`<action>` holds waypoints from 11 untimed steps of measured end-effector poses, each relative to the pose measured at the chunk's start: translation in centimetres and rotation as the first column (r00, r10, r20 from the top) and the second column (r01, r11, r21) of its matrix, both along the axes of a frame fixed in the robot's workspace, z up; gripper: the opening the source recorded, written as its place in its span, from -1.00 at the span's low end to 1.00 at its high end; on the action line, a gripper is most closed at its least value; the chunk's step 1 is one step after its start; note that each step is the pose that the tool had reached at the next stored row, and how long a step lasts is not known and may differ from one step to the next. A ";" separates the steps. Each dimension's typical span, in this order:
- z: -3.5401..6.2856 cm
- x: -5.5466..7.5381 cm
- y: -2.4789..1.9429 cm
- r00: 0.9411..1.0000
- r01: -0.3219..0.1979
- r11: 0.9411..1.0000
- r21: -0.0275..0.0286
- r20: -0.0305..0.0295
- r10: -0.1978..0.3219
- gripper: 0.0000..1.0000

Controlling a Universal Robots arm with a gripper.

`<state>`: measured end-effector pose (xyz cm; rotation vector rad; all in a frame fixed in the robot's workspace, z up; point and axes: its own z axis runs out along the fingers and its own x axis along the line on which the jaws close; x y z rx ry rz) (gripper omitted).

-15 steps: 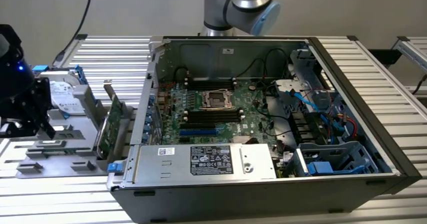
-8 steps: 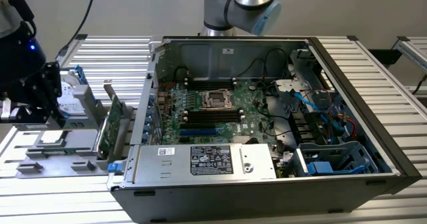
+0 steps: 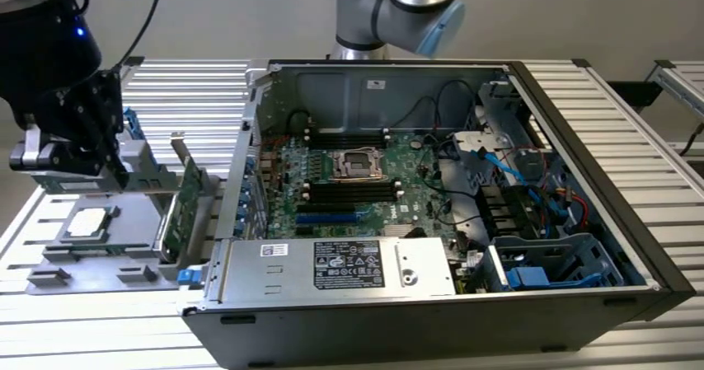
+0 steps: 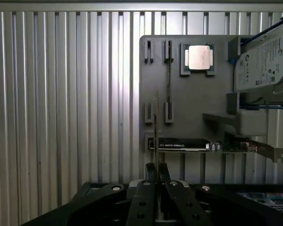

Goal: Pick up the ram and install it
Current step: 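Pick up the ram and move it above insertion slot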

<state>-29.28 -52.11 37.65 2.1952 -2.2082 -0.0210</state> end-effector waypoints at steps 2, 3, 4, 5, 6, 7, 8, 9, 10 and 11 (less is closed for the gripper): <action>0.90 0.9 0.00 1.000 0.000 1.000 0.000 -0.001 0.000 -0.73; 1.35 1.3 0.00 1.000 0.000 1.000 0.000 -0.001 0.000 -0.73; 1.80 1.8 0.00 1.000 0.000 1.000 0.000 -0.001 0.000 -0.73; 2.29 2.3 0.00 1.000 0.000 1.000 0.000 -0.002 0.000 -0.73; 2.72 2.7 0.01 1.000 0.000 1.000 0.000 -0.002 0.000 -0.73; 3.13 3.2 0.01 1.000 0.000 1.000 0.000 -0.003 0.000 -0.73; 3.49 3.6 0.02 1.000 0.000 1.000 0.000 -0.003 0.000 -0.73; 3.84 4.1 0.02 1.000 0.000 1.000 0.000 -0.003 0.000 -0.73; 4.16 4.6 0.04 1.000 0.000 1.000 0.000 -0.003 0.000 -0.73; 4.49 5.0 0.05 1.000 0.000 1.000 0.000 -0.003 0.000 -0.73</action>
